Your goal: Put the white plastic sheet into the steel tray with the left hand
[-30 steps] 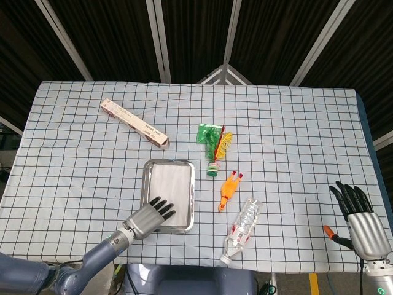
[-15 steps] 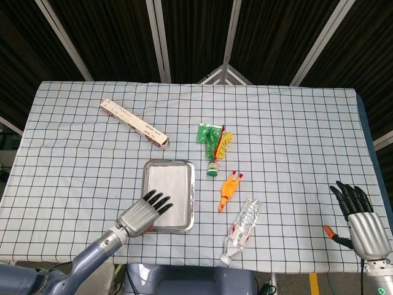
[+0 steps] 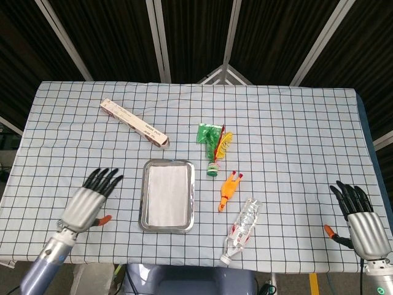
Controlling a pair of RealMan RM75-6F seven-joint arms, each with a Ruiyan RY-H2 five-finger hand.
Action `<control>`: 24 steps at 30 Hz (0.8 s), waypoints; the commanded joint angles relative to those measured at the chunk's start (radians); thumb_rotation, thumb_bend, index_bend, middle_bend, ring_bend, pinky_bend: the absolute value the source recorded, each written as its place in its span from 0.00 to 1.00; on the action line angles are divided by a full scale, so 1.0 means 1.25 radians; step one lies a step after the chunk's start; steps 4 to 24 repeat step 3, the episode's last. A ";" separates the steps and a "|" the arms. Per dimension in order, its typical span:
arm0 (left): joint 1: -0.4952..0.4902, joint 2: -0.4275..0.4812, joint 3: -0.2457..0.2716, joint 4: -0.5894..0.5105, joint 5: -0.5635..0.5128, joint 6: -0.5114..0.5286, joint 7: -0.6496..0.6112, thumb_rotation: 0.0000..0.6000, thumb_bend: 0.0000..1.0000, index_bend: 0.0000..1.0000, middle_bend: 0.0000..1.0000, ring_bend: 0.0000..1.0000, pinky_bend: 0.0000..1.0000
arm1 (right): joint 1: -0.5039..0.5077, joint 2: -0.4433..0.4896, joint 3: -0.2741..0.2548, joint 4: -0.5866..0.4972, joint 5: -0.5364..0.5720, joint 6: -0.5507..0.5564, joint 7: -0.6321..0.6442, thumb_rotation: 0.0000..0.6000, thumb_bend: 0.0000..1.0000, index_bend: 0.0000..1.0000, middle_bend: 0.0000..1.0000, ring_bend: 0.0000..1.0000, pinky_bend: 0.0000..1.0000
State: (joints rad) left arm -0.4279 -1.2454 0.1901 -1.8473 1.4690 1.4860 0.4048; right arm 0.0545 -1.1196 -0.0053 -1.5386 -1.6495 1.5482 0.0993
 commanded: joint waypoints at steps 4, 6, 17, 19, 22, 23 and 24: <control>0.125 0.034 0.055 0.114 0.073 0.123 -0.098 1.00 0.09 0.00 0.00 0.00 0.00 | 0.001 -0.003 0.000 -0.003 -0.001 -0.002 -0.010 1.00 0.29 0.00 0.00 0.00 0.00; 0.125 0.034 0.055 0.114 0.073 0.123 -0.098 1.00 0.09 0.00 0.00 0.00 0.00 | 0.001 -0.003 0.000 -0.003 -0.001 -0.002 -0.010 1.00 0.29 0.00 0.00 0.00 0.00; 0.125 0.034 0.055 0.114 0.073 0.123 -0.098 1.00 0.09 0.00 0.00 0.00 0.00 | 0.001 -0.003 0.000 -0.003 -0.001 -0.002 -0.010 1.00 0.29 0.00 0.00 0.00 0.00; 0.125 0.034 0.055 0.114 0.073 0.123 -0.098 1.00 0.09 0.00 0.00 0.00 0.00 | 0.001 -0.003 0.000 -0.003 -0.001 -0.002 -0.010 1.00 0.29 0.00 0.00 0.00 0.00; 0.125 0.034 0.055 0.114 0.073 0.123 -0.098 1.00 0.09 0.00 0.00 0.00 0.00 | 0.001 -0.003 0.000 -0.003 -0.001 -0.002 -0.010 1.00 0.29 0.00 0.00 0.00 0.00; 0.125 0.034 0.055 0.114 0.073 0.123 -0.098 1.00 0.09 0.00 0.00 0.00 0.00 | 0.001 -0.003 0.000 -0.003 -0.001 -0.002 -0.010 1.00 0.29 0.00 0.00 0.00 0.00; 0.125 0.034 0.055 0.114 0.073 0.123 -0.098 1.00 0.09 0.00 0.00 0.00 0.00 | 0.001 -0.003 0.000 -0.003 -0.001 -0.002 -0.010 1.00 0.29 0.00 0.00 0.00 0.00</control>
